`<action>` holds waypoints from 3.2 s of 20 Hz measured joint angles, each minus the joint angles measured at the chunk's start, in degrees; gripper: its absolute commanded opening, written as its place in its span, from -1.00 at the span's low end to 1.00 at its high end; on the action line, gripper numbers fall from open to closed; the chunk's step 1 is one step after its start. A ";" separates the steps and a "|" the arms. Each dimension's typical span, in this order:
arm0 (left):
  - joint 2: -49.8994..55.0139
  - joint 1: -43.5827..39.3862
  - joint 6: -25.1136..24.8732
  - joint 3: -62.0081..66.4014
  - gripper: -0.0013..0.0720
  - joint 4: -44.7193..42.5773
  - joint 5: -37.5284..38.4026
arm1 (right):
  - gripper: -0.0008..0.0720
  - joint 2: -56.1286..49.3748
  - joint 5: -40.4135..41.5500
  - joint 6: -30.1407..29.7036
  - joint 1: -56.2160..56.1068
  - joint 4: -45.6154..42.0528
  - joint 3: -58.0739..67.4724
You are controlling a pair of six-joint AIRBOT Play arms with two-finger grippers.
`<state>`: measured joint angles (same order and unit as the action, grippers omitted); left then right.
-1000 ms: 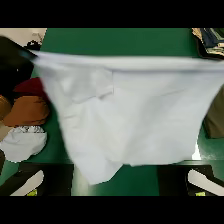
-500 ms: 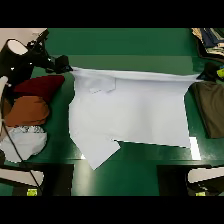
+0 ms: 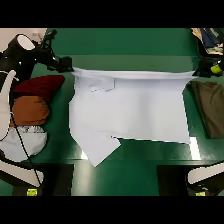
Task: Fold the shirts.
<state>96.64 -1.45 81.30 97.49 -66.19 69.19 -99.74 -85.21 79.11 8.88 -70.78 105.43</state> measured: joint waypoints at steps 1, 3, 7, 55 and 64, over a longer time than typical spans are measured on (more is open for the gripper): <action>-0.31 -0.66 0.48 -1.18 -0.90 -1.92 0.79 | -0.94 1.22 0.22 -0.02 -0.68 -1.40 -2.56; -0.87 -1.75 1.03 -4.28 -0.90 -4.57 1.81 | -0.94 4.09 2.38 -0.09 -1.66 -3.28 -8.92; -1.29 -2.82 1.73 -10.93 -0.89 -6.88 3.10 | -0.94 9.29 7.82 -0.13 -2.19 -4.85 -20.90; -46.88 -3.19 2.80 -74.79 -0.90 21.14 -10.73 | 0.23 34.99 1.36 -6.16 22.16 0.50 -66.49; -46.88 -3.19 0.85 -74.31 -0.91 21.11 -10.36 | -0.92 34.45 6.58 -5.81 23.65 3.15 -71.58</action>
<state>49.76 -4.64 82.15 23.18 -45.08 58.83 -65.30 -78.63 73.30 32.53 -67.64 33.85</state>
